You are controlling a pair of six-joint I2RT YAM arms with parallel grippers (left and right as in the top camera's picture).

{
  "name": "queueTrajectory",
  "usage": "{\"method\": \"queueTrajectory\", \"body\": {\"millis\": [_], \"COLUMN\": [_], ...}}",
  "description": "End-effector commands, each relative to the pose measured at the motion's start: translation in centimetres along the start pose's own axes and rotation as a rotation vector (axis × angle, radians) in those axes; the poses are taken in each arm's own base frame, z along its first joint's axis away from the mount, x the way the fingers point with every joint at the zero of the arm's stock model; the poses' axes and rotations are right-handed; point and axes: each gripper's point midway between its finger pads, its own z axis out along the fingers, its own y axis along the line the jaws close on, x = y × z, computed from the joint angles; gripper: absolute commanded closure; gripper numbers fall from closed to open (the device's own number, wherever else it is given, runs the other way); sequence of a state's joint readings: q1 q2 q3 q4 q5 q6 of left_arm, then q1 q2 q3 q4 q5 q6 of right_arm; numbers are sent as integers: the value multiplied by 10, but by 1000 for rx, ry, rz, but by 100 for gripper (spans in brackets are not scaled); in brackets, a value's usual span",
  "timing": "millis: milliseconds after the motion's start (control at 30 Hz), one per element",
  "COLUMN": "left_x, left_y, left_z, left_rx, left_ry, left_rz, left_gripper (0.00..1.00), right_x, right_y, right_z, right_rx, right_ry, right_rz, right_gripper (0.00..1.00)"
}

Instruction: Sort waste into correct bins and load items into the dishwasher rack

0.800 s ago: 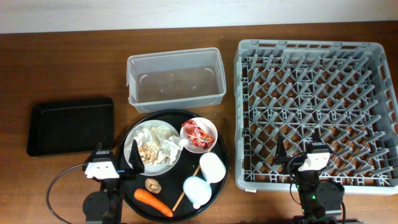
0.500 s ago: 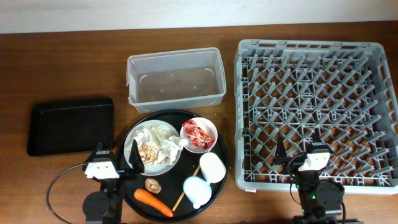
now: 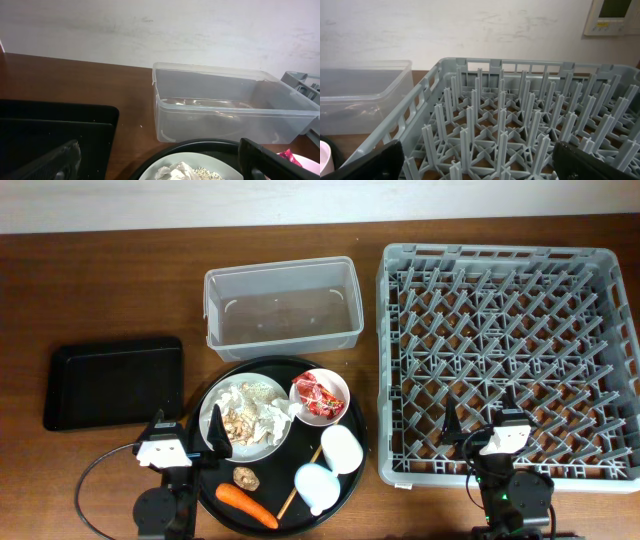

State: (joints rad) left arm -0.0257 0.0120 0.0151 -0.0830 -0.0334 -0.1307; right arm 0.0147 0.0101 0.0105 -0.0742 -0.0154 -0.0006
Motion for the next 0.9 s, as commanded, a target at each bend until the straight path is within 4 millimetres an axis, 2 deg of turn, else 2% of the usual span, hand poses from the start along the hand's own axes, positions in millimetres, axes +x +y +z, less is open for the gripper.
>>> {"method": "queueTrajectory", "body": {"millis": [0, 167, 300, 367, 533, 633, 733, 800, 833, 867], "left_x": [2, 2, 0, -3, -24, -46, -52, -56, -60, -61], "left_y": [-1, -1, -1, -2, -4, -7, -9, -18, -24, -35], "left_z": [0, 0, -1, -9, -29, -33, -32, -25, -21, -19], "left_rx": [9, 9, 9, -1, -24, -41, -49, -18, 13, 72], "left_ry": [1, 1, 10, 80, 269, 408, 548, 654, 667, 681], "left_rz": [16, 16, 16, 18, 19, 22, 23, 10, -1, -21], "left_gripper": [0, 1, 1, 1, 1, 1, 1, 1, 1, 1], "right_x": [3, 2, -2, -18, -54, -81, -93, -85, -78, -75], "right_y": [0, 3, 21, 24, 36, 47, 59, 56, 49, 52], "right_z": [0, 0, -2, -8, -24, -23, -17, -16, -17, -15], "right_rx": [0, -16, -119, -140, -201, -263, -325, -288, -241, -244], "right_ry": [6, 3, 1, 4, 102, 254, 447, 719, 810, 876], "right_rz": [-2, 0, 22, 83, 101, 126, 170, 198, 196, 227], "right_gripper": [2, 2, 2, 2, 2, 1, 2, 1, 2, 2]}}
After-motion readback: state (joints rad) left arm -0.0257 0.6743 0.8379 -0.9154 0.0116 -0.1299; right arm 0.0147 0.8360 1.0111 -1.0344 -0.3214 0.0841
